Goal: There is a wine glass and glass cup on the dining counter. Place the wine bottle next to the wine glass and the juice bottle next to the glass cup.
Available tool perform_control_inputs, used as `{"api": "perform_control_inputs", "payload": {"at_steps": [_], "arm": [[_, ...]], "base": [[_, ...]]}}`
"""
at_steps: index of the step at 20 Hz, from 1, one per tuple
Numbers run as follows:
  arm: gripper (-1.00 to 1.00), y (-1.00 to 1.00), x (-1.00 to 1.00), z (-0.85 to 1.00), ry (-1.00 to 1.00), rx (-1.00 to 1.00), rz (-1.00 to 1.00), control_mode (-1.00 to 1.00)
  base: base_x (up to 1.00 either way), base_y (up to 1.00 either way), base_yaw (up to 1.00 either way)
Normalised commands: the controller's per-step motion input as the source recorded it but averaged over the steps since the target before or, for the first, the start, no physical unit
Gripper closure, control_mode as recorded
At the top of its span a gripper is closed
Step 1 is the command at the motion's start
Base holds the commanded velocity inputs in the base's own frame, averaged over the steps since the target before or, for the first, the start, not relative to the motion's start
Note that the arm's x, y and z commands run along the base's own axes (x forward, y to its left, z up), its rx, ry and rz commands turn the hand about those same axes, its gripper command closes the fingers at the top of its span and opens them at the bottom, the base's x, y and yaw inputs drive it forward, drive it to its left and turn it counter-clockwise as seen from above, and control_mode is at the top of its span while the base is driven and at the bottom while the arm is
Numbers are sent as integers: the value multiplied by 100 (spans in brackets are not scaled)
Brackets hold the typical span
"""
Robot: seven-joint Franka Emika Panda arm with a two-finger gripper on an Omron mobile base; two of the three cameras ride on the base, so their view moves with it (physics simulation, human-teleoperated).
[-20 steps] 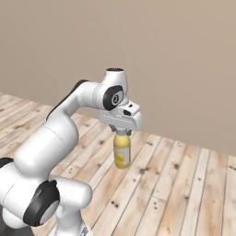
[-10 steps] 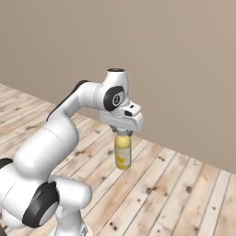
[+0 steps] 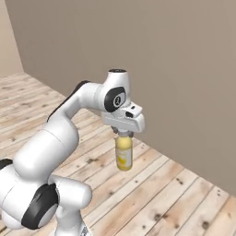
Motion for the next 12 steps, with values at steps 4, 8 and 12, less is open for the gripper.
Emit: {"api": "perform_control_inputs", "payload": {"at_steps": [4, 8, 12], "arm": [[100, 0, 0, 0, 0, 0, 0, 100], [100, 0, 0, 0, 0, 0, 0, 100], [100, 0, 0, 0, 0, 0, 0, 100]], "base": [[60, -11, 55], [52, -8, 63], [57, -9, 55]]}}
